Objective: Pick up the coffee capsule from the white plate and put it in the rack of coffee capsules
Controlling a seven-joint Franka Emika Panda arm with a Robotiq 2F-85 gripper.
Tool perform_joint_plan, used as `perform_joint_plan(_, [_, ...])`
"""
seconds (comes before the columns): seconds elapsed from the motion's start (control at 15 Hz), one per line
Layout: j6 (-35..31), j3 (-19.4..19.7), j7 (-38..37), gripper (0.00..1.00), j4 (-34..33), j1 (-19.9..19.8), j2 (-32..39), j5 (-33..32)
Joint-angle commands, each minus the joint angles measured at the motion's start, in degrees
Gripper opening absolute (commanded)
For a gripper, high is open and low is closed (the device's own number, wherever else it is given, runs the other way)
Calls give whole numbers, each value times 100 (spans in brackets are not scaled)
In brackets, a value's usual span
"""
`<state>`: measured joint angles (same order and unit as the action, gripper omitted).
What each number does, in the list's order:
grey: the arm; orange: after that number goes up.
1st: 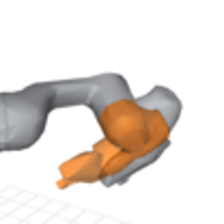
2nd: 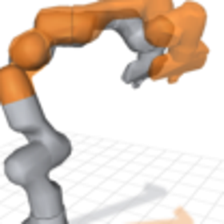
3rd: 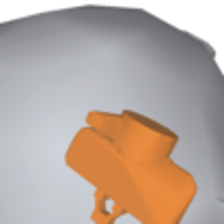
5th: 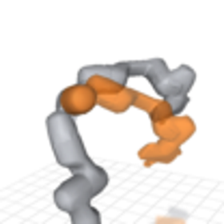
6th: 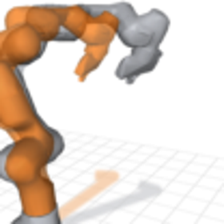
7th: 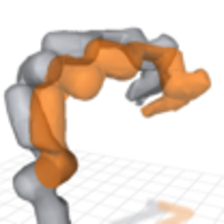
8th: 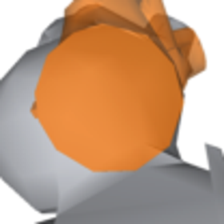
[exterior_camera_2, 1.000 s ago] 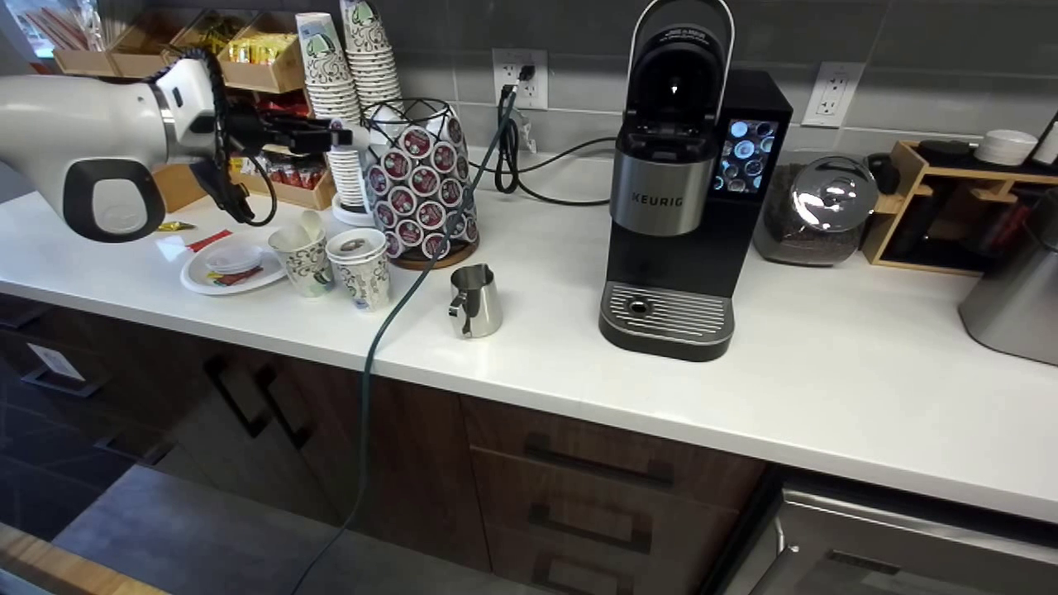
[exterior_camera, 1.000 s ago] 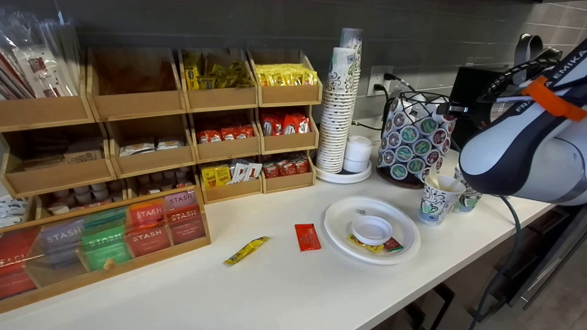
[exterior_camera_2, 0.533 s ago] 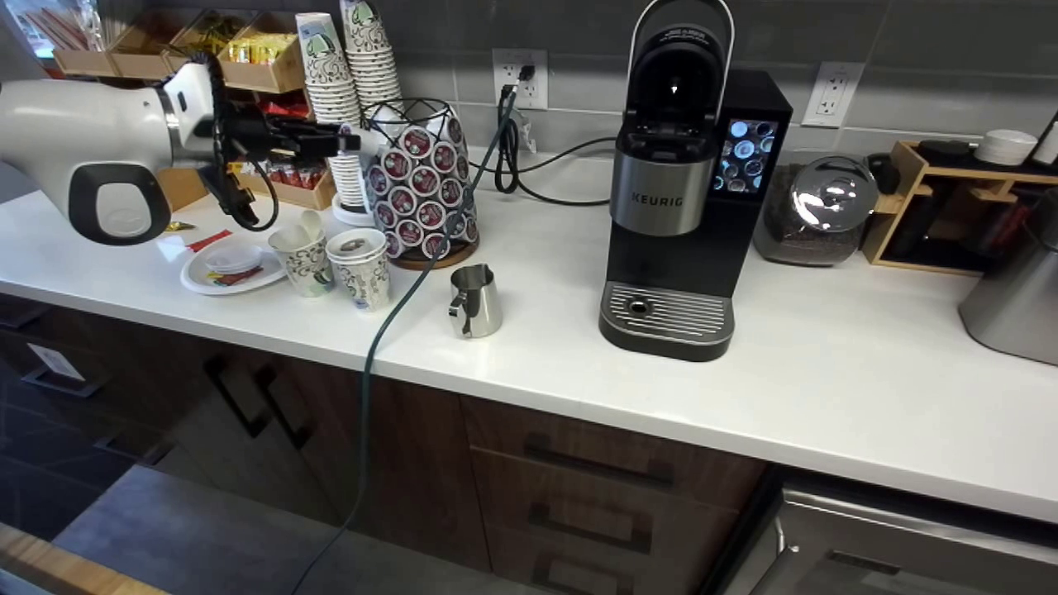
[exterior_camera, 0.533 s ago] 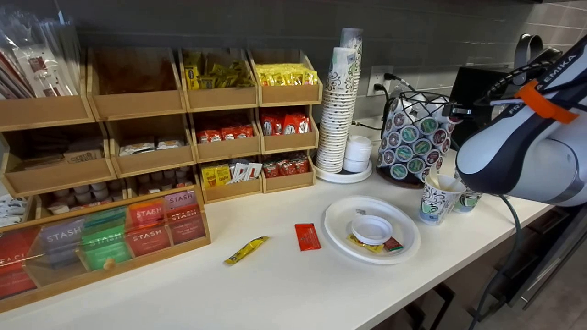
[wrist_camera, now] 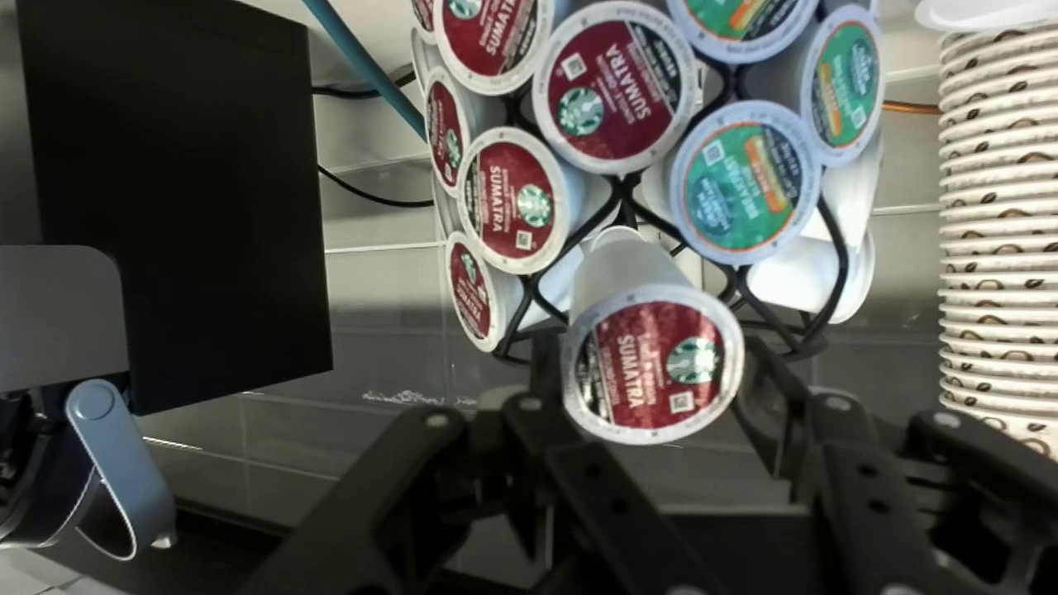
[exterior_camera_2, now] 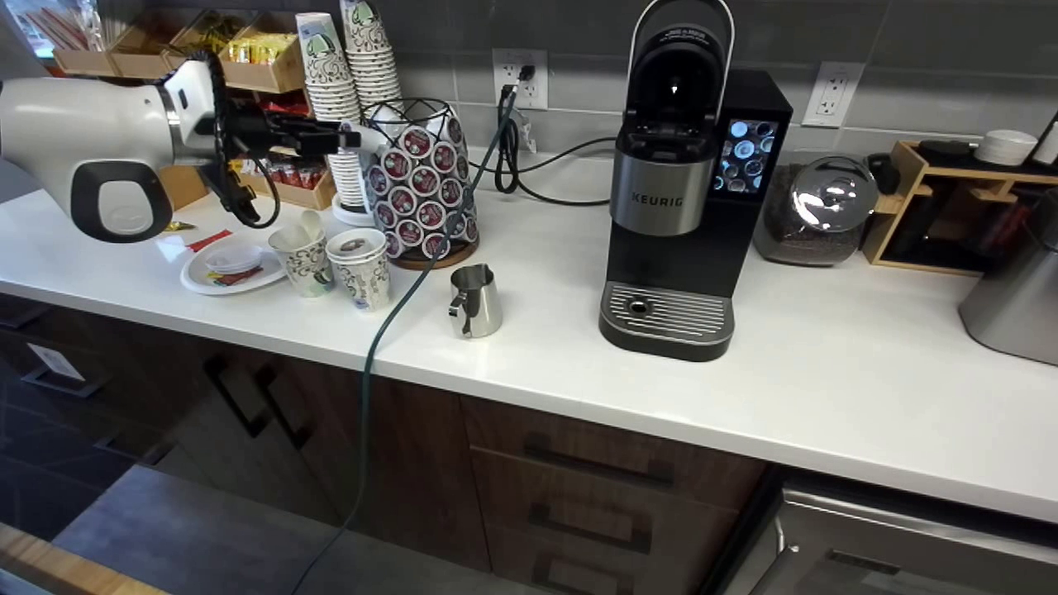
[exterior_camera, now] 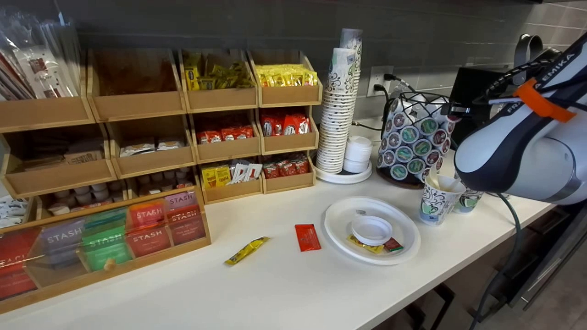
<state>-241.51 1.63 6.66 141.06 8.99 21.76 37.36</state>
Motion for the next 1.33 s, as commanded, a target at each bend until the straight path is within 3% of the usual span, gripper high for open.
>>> perform_joint_plan(0.0, [15, -38, 32, 29, -124, -56, 14, -97])
perform_joint_plan(1.27, [54, -10, 70, 29, -527, -39, 454, -153])
